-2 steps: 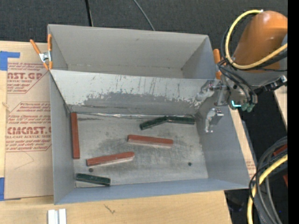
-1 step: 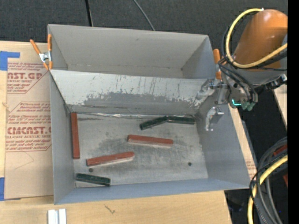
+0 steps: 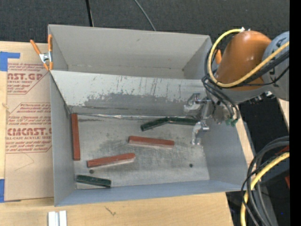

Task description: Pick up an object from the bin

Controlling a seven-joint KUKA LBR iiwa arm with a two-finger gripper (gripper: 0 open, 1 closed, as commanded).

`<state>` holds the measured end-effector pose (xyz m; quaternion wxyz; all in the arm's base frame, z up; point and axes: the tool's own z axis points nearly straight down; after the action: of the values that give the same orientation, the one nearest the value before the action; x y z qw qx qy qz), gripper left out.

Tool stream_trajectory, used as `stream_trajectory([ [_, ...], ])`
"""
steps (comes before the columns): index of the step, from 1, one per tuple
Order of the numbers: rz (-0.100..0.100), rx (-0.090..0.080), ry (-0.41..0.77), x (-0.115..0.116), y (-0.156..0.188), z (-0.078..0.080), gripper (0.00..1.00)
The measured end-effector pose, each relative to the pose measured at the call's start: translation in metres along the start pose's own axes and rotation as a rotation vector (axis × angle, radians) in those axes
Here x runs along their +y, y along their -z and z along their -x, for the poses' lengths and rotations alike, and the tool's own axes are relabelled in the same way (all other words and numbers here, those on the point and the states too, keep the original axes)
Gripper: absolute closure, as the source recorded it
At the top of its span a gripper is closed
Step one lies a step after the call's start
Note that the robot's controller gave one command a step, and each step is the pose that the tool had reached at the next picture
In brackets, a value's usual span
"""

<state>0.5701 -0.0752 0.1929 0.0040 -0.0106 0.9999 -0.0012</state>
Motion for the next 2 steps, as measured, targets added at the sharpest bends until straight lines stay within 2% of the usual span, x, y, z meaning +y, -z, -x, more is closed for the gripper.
stream_trajectory([
  [1,0.003,0.004,0.183,0.027,-0.059,-0.012,0.0],
  [2,0.002,-0.013,0.397,0.04,-0.116,-0.02,1.0],
])
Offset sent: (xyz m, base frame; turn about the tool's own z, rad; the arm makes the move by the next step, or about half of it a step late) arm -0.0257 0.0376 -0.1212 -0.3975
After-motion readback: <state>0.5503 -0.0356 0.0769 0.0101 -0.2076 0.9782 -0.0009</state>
